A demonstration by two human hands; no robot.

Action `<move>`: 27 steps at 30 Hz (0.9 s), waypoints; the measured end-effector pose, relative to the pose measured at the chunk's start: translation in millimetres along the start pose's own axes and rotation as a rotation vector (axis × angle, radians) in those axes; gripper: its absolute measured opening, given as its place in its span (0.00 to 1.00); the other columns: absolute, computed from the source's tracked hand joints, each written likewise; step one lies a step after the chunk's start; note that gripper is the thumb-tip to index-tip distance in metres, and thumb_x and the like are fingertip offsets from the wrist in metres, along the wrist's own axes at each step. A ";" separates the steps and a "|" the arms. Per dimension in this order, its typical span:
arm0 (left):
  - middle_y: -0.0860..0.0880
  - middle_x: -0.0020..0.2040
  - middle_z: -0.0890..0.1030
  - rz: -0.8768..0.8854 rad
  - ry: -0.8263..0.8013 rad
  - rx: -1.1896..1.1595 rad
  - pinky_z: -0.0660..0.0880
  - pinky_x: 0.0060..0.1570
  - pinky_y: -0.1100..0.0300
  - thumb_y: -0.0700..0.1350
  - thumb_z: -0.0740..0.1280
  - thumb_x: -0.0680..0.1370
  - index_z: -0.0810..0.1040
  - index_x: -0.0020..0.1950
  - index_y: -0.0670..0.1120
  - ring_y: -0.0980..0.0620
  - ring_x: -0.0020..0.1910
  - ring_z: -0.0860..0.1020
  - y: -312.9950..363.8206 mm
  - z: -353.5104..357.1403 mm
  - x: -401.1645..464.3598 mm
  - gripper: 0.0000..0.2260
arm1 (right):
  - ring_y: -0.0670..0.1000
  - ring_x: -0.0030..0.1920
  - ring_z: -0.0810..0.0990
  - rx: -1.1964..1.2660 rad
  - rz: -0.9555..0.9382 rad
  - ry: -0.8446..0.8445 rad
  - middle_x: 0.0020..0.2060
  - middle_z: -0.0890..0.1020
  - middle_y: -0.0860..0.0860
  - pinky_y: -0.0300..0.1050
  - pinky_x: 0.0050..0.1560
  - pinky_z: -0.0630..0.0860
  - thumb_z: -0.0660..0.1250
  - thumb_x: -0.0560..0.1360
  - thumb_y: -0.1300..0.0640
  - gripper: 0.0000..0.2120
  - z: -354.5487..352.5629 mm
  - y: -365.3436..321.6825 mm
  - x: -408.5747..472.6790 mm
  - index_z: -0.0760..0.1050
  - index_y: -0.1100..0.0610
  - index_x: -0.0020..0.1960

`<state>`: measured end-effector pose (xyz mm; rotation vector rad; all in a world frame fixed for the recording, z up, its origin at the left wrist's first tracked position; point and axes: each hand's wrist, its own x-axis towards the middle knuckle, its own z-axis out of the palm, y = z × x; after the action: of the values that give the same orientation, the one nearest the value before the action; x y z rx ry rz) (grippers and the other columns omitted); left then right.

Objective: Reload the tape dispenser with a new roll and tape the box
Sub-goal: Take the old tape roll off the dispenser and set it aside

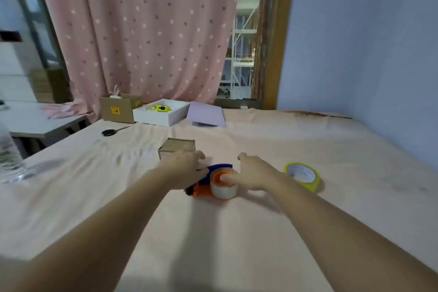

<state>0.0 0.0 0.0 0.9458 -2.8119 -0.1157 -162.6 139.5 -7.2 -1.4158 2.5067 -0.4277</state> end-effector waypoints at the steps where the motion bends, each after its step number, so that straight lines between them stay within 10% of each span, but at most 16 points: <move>1: 0.50 0.66 0.78 0.009 -0.048 0.001 0.75 0.50 0.53 0.59 0.60 0.79 0.73 0.70 0.55 0.45 0.60 0.78 2.2 3.8 -0.8 0.21 | 0.58 0.53 0.79 0.016 0.018 0.000 0.57 0.78 0.55 0.55 0.54 0.78 0.68 0.64 0.26 0.47 4.9 -2.0 -0.7 0.65 0.57 0.70; 15: 0.49 0.52 0.85 -0.075 0.050 -0.160 0.83 0.42 0.52 0.45 0.61 0.79 0.82 0.61 0.59 0.47 0.42 0.83 -2.9 41.4 39.8 0.16 | 0.56 0.55 0.78 0.094 0.046 0.120 0.57 0.78 0.50 0.54 0.55 0.79 0.70 0.60 0.30 0.44 38.9 -10.7 14.0 0.64 0.54 0.67; 27: 0.50 0.53 0.86 -0.081 0.056 -0.186 0.81 0.42 0.55 0.45 0.65 0.78 0.85 0.58 0.59 0.48 0.47 0.83 -5.8 47.2 46.3 0.14 | 0.55 0.63 0.75 0.133 0.007 0.155 0.63 0.75 0.51 0.49 0.58 0.74 0.64 0.56 0.28 0.48 30.7 -7.2 10.9 0.67 0.55 0.69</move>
<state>-41.7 -31.7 -40.7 1.0022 -2.6563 -0.3491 -152.0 122.3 -33.7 -1.3714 2.5466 -0.7137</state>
